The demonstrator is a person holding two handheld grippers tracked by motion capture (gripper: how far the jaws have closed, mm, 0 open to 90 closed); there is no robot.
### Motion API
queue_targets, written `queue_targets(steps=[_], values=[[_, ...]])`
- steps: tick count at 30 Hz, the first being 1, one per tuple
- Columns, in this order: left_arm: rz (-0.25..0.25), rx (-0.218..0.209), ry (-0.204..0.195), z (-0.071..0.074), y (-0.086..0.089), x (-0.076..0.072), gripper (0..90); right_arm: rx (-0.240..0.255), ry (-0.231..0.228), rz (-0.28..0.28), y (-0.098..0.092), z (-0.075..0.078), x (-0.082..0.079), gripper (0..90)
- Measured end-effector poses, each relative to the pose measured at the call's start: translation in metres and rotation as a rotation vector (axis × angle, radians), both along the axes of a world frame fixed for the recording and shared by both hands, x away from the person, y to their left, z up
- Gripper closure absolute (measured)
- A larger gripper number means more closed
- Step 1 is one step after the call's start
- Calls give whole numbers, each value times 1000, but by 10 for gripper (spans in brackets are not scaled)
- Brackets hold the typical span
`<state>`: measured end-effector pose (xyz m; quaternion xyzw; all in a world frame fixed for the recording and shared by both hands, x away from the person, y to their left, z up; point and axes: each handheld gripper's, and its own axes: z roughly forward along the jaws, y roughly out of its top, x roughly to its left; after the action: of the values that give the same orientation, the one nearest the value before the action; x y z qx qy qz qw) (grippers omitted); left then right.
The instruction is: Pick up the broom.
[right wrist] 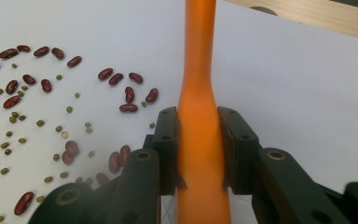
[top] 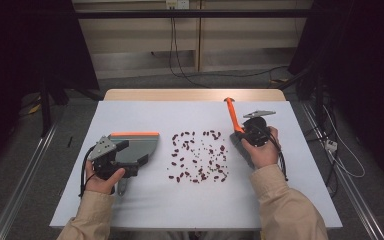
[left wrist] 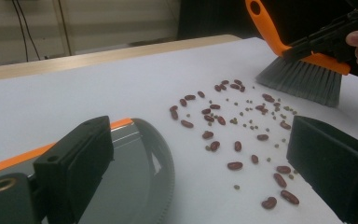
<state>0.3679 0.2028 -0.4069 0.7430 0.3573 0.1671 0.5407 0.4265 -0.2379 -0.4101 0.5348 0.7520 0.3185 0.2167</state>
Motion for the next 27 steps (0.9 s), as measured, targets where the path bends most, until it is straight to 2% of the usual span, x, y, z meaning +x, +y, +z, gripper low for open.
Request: queue_targets(steps=[6,9,10,14,17,21,27], values=[[-8,10,1,-2,-2,0,70,10,-12,5,1,-2,2,696],[-2,6,3,-2,0,0,70,37,-6,1,-1,-3,1,626],[-1,6,3,-2,0,0,70,32,-9,2,-2,-2,0,618],[0,5,5,-3,0,0,70,32,-18,6,-4,-1,-7,590],[-2,11,5,-3,-1,0,70,26,-6,7,-6,0,-14,572],[0,14,7,-4,-1,0,70,31,-3,24,-8,2,-25,600],[-2,14,8,-4,-1,1,70,-19,-14,42,-6,1,-30,646]])
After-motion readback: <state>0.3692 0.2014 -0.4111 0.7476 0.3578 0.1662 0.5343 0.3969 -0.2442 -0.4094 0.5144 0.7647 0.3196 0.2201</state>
